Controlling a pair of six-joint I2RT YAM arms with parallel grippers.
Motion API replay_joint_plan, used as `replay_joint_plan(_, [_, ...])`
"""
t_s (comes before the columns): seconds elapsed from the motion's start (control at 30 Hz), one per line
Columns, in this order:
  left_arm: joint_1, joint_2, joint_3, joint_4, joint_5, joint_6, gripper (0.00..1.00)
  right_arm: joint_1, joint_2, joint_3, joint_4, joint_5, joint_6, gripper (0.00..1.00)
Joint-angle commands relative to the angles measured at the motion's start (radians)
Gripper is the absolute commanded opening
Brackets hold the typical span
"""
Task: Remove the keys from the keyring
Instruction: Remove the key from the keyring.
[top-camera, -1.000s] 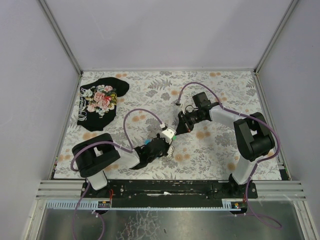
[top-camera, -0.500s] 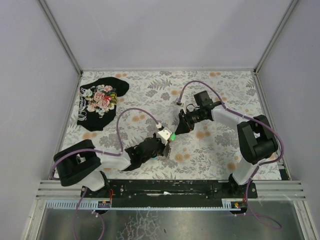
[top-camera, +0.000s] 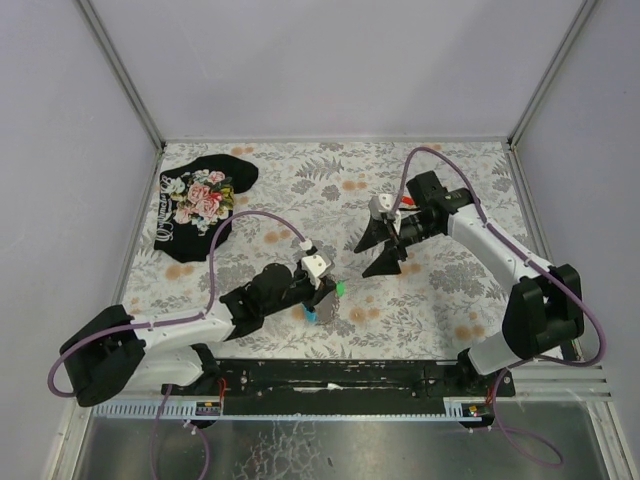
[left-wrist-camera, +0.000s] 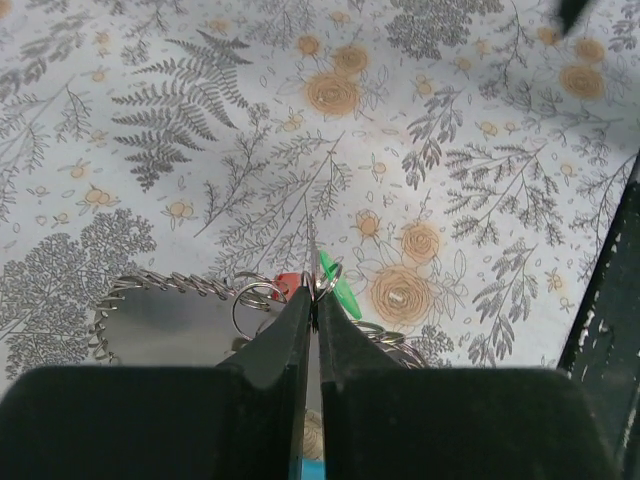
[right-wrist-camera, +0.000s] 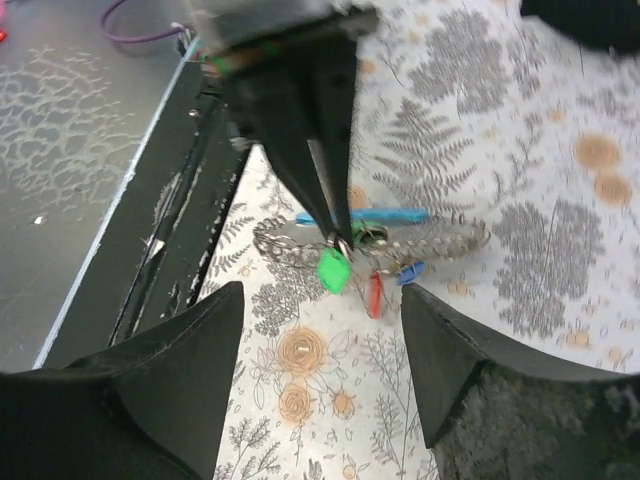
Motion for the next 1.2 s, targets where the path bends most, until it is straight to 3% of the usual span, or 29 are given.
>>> replay_joint_plan(0.0, [0.037, -0.015, 0.041, -0.011, 0.147, -0.034, 0.0, 0.019, -0.046, 0.036, -0.3, -0.133, -0.447, 0.7])
replay_joint_plan(0.07, [0.047, -0.007, 0.045, 0.013, 0.182, -0.063, 0.0, 0.038, -0.065, 0.006, -0.232, -0.096, -0.414, 0.68])
replay_joint_plan(0.17, [0.059, 0.02, 0.059, 0.038, 0.224, -0.1, 0.0, 0.087, -0.109, -0.059, 0.031, 0.041, -0.163, 0.63])
replay_joint_plan(0.27, [0.065, 0.035, 0.091, 0.011, 0.245, -0.116, 0.0, 0.115, -0.111, -0.066, 0.138, 0.148, -0.046, 0.59])
replay_joint_plan(0.43, [0.078, 0.029, 0.113, -0.006, 0.257, -0.137, 0.0, 0.164, -0.115, -0.091, 0.188, 0.21, -0.027, 0.49])
replay_joint_plan(0.97, [0.107, 0.006, 0.101, -0.006, 0.26, -0.174, 0.0, 0.258, -0.105, -0.111, 0.241, 0.336, 0.037, 0.35])
replay_joint_plan(1.17, [0.115, -0.016, 0.086, 0.005, 0.269, -0.185, 0.0, 0.265, -0.105, -0.101, 0.234, 0.346, 0.028, 0.26])
